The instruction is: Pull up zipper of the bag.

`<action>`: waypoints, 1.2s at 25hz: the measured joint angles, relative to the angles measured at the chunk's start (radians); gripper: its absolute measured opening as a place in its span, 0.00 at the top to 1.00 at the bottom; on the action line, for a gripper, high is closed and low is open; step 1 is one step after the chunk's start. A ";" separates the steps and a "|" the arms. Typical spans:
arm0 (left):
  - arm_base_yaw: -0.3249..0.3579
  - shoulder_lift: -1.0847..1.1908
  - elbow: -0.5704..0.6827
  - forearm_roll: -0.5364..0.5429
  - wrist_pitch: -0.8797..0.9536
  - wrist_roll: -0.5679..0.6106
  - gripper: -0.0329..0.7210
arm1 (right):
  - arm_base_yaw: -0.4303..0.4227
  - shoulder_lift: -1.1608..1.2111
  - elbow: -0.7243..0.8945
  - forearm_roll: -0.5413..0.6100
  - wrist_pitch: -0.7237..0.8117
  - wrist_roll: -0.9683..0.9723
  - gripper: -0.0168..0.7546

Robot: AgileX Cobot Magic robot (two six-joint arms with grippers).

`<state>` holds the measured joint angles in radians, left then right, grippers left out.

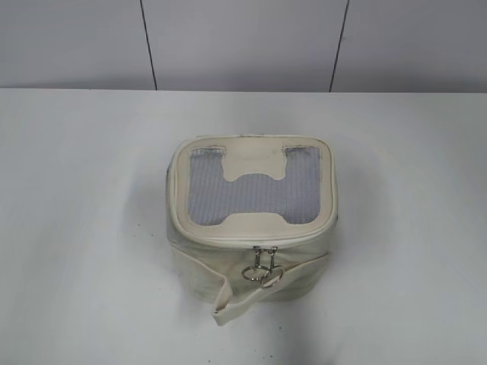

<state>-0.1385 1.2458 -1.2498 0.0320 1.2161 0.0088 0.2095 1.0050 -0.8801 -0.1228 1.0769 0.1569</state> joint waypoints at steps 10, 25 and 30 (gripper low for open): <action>0.003 -0.665 0.448 -0.032 -0.052 -0.009 0.49 | 0.000 -0.384 0.263 0.055 0.004 -0.052 0.26; 0.003 -1.237 0.692 -0.084 -0.135 0.025 0.49 | 0.000 -0.937 0.377 0.113 -0.015 -0.136 0.26; 0.003 -1.233 0.711 -0.092 -0.157 0.045 0.49 | 0.000 -0.957 0.377 0.116 -0.015 -0.140 0.26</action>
<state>-0.1359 0.0131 -0.5393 -0.0600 1.0591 0.0534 0.2095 0.0478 -0.5027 -0.0067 1.0622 0.0170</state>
